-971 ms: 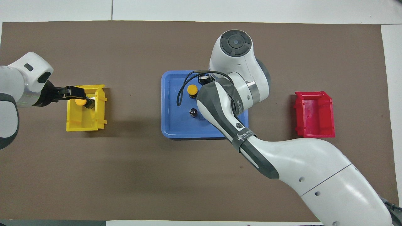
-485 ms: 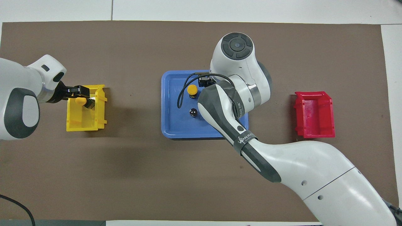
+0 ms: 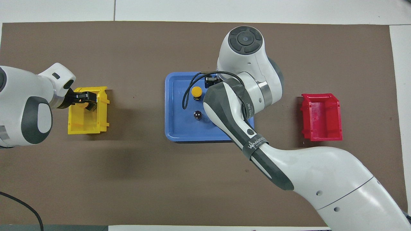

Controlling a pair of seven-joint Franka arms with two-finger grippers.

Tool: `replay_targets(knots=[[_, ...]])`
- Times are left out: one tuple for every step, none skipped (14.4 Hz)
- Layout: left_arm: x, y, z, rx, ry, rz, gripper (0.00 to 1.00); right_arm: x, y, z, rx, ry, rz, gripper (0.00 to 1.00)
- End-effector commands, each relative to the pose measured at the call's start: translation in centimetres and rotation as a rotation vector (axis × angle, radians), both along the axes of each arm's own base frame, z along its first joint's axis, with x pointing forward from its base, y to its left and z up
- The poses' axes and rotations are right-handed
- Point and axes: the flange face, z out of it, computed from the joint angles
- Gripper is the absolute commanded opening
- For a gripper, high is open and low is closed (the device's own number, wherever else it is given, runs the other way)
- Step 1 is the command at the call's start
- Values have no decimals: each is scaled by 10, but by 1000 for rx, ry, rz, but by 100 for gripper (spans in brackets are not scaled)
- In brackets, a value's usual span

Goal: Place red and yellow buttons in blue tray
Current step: 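Place the red button in the tray while the left gripper returns to the yellow bin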

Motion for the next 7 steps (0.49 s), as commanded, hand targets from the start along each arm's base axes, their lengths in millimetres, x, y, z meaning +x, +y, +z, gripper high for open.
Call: replay_targets(knots=[[-5,9,-4,6,-10,-3,70,7,-17,45,-8,-26,-17,79],[-5,10,-4,6,-9,-1,65,9,-35,66,-13,-40,-29,79],[-5,10,-4,6,-10,-1,63,10,-51,87,-15,-65,-23,82],[-5,10,-4,6,-10,-1,59,6,-73,105,-26,-59,-13,89],[-5,10,-4,6,-10,-1,57,1,-104,119,-44,-29,-5,100],[-4,11,-4,6,-10,0,53,-3,-132,137,-49,-24,11,100],[-4,11,-4,6,-12,0,49,-9,-155,150,-57,-4,23,100]])
